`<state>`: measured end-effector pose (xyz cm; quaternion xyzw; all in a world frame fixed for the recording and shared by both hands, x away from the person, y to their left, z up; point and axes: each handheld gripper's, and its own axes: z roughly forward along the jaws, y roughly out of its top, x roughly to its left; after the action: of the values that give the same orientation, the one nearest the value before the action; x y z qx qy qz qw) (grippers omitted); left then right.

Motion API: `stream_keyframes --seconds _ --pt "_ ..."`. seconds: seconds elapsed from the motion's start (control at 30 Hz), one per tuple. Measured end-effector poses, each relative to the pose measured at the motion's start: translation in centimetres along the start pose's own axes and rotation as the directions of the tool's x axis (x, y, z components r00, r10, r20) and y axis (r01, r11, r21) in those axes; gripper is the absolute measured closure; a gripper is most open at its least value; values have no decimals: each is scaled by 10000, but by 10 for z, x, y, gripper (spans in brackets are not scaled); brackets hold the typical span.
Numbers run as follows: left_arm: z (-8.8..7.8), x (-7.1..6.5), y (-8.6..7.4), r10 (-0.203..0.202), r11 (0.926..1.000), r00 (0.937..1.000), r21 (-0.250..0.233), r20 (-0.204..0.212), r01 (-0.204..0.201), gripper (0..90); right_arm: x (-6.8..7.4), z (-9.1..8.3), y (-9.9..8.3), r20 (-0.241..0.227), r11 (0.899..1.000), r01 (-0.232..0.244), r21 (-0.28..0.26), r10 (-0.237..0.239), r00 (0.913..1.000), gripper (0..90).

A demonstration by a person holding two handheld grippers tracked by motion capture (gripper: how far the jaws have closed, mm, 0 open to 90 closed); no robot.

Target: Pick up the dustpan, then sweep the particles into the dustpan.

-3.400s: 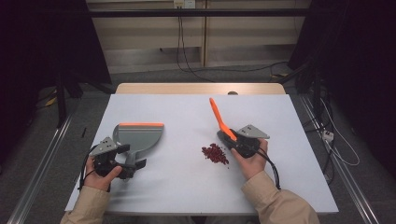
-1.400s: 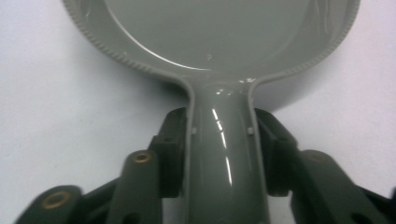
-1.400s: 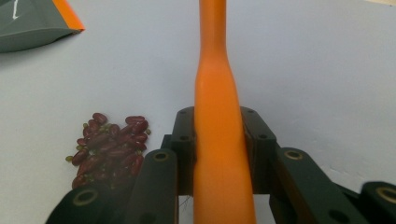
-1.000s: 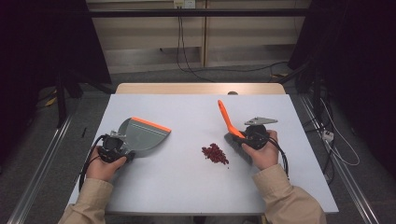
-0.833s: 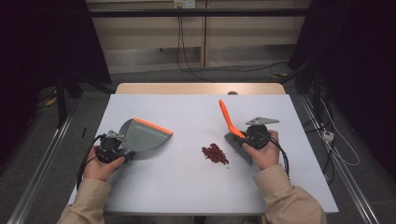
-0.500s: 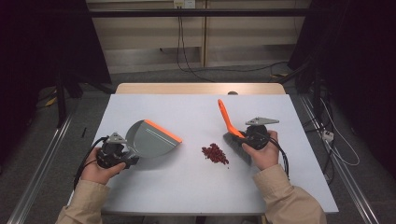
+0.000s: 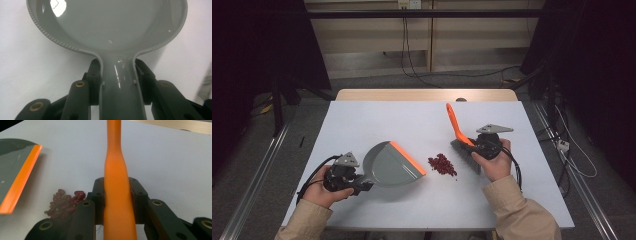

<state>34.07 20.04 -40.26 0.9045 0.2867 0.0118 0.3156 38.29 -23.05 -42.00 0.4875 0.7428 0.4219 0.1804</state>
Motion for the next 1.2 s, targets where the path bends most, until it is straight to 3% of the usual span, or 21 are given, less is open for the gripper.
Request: stream_keyframes --seconds 0.13,0.33,0.47,0.53,0.57,0.6,0.63,0.67,0.7,0.77,0.9,0.93,0.97,1.0,1.2 --pt "9 -8 0 300 9992 9987 256 418 -311 633 0 2 0 87 10000 74 57 -74 9999 711" --pt "27 -19 8 737 9963 9958 402 547 -760 632 5 8 0 589 9992 407 10 -407 9974 711" --pt "35 -25 12 1162 9912 9913 565 611 -1196 632 11 15 -1 752 9970 754 151 -763 9942 711" --pt "38 -27 13 1532 9842 9859 794 678 -1584 631 14 18 -1 746 9964 833 169 -843 9936 711" --pt "41 -30 12 1235 9900 9898 602 716 -1279 631 15 18 -1 737 9954 937 200 -949 9928 711" --pt "41 -30 12 1394 9869 9874 718 747 -1447 631 16 18 -1 729 9949 980 222 -994 9924 711" --pt "42 -33 12 1171 9910 9898 562 811 -1219 631 18 19 -1 695 9953 941 228 -954 9930 711" --pt "43 -34 12 1190 9907 9895 563 824 -1239 630 19 19 -2 696 9950 975 219 -988 9927 710" --pt "43 -32 13 1481 9851 9850 748 889 -1548 630 20 19 -2 697 9944 1032 228 -1046 9921 711" --pt "43 -32 15 1723 9797 9811 884 884 -1800 630 23 20 -2 641 9942 1051 248 -1065 9922 710" --pt "46 -33 17 1742 9790 9801 903 951 -1828 630 28 20 -2 634 9929 1154 293 -1170 9911 709" --pt "46 -34 18 1810 9763 9809 1070 709 -1879 629 28 20 -3 671 9927 1174 283 -1190 9906 709" --pt "47 -35 18 1658 9801 9832 980 757 -1728 630 29 20 -3 677 9923 1203 308 -1221 9902 709" --pt "49 -37 17 1196 9899 9887 659 909 -1258 629 30 20 -3 644 9924 1193 305 -1211 9906 709" --pt "50 -37 18 1240 9883 9872 770 1000 -1319 629 35 20 -4 704 9920 1205 370 -1228 9899 708"
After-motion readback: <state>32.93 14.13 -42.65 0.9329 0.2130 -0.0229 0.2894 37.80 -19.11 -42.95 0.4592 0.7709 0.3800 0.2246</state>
